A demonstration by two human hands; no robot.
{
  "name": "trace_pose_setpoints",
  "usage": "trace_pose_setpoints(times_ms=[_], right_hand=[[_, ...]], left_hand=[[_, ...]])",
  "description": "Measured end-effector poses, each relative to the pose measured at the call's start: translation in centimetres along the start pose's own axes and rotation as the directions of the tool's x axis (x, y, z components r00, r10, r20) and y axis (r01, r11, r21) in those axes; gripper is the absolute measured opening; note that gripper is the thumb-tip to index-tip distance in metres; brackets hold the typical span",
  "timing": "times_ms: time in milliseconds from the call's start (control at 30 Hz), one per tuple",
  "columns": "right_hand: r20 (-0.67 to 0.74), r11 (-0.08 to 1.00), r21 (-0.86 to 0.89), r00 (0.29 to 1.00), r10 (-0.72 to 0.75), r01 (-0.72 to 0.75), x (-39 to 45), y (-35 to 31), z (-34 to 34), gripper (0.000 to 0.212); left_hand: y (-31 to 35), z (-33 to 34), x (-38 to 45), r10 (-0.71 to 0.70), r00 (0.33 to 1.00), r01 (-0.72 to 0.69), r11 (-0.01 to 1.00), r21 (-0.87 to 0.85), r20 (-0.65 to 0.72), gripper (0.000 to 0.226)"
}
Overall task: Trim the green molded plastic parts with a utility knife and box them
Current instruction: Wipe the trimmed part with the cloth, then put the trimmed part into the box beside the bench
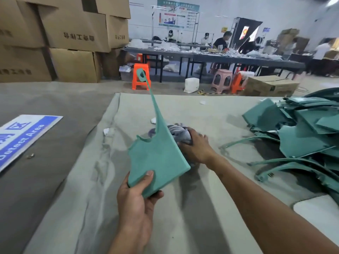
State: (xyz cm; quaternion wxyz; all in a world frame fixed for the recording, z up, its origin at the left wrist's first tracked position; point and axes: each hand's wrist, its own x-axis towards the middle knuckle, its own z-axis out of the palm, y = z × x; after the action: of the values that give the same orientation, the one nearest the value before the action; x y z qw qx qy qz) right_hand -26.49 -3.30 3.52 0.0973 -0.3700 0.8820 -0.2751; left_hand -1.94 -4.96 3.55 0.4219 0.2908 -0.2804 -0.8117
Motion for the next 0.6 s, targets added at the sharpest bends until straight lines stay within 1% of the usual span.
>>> trace_pose_setpoints(times_ms=[33,67,100,133,167,200,233,267,300,333,367,433,467,500,533,600], right_hand=[[-0.055,0.999,0.033,0.998,-0.023,0.025,-0.6,-0.3,-0.7,0.064],[-0.167,0.991,0.126,0.985,-0.031,0.052,-1.5,-0.7,-1.4,0.056],[-0.304,0.952,0.293,0.953,0.003,0.091,-2.9,-1.0,-2.1,0.045],[-0.373,0.851,0.509,0.924,0.083,0.129,-4.6,-0.9,-2.7,0.033],[-0.334,0.701,0.7,0.93,0.155,0.135,-7.0,-0.7,-3.4,0.033],[-0.203,0.585,0.808,0.964,0.169,0.067,-9.4,-0.5,-3.8,0.043],[-0.054,0.526,0.85,0.99,0.128,-0.022,-11.8,0.4,-4.1,0.052],[0.047,0.526,0.847,0.997,0.065,-0.074,-14.0,1.1,-4.2,0.052],[0.072,0.57,0.819,0.997,0.021,-0.071,-16.4,1.8,-4.0,0.044],[0.034,0.605,0.795,0.999,0.028,-0.044,-18.1,2.5,-3.5,0.033],[-0.036,0.59,0.807,0.997,0.062,-0.008,-19.3,3.0,-3.1,0.024],[-0.125,0.426,0.904,0.971,0.202,0.028,-21.8,4.1,-2.6,0.016],[-0.144,0.333,0.942,0.953,0.266,0.049,-23.1,4.8,-2.9,0.018],[-0.145,0.252,0.965,0.94,0.31,0.066,-24.4,5.2,-3.2,0.022],[-0.128,0.195,0.979,0.938,0.321,0.067,-25.7,5.3,-3.4,0.027],[-0.088,0.155,0.987,0.939,0.332,0.038,-29.3,5.9,-4.1,0.035]], left_hand=[[-0.2,0.1,-0.1,0.014,1.0,-0.014,1.0,0.018,0.015,0.022],[-0.4,0.2,-0.2,0.028,0.999,-0.029,0.999,0.032,0.033,0.023],[-0.5,0.3,-0.3,0.042,0.998,-0.044,0.998,0.045,0.053,0.024],[-0.7,0.5,-0.5,0.056,0.995,-0.06,0.997,0.058,0.078,0.025],[-1.0,0.6,-0.7,0.077,0.992,-0.085,0.994,0.075,0.104,0.025],[-1.3,0.7,-0.8,0.105,0.985,-0.12,0.987,0.111,0.136,0.023],[-1.8,0.9,-1.2,0.128,0.977,-0.156,0.975,0.161,0.171,0.021],[-2.2,1.2,-1.6,0.146,0.967,-0.193,0.954,0.229,0.208,0.02],[-2.7,1.7,-2.2,0.149,0.954,-0.226,0.928,0.297,0.26,0.024],[-3.2,2.0,-2.8,0.138,0.936,-0.258,0.895,0.365,0.324,0.029],[-3.6,2.2,-3.4,0.115,0.913,-0.291,0.857,0.426,0.392,0.031],[-4.5,2.2,-5.0,0.023,0.839,-0.38,0.74,0.555,0.543,0.03],[-5.1,2.2,-6.0,-0.027,0.792,-0.426,0.693,0.582,0.61,0.028],[-5.6,2.1,-6.9,-0.064,0.758,-0.451,0.667,0.593,0.649,0.026],[-5.8,1.9,-7.6,-0.083,0.74,-0.456,0.667,0.589,0.668,0.026],[-6.4,2.0,-9.9,-0.129,0.717,-0.452,0.662,0.598,0.685,0.031]])
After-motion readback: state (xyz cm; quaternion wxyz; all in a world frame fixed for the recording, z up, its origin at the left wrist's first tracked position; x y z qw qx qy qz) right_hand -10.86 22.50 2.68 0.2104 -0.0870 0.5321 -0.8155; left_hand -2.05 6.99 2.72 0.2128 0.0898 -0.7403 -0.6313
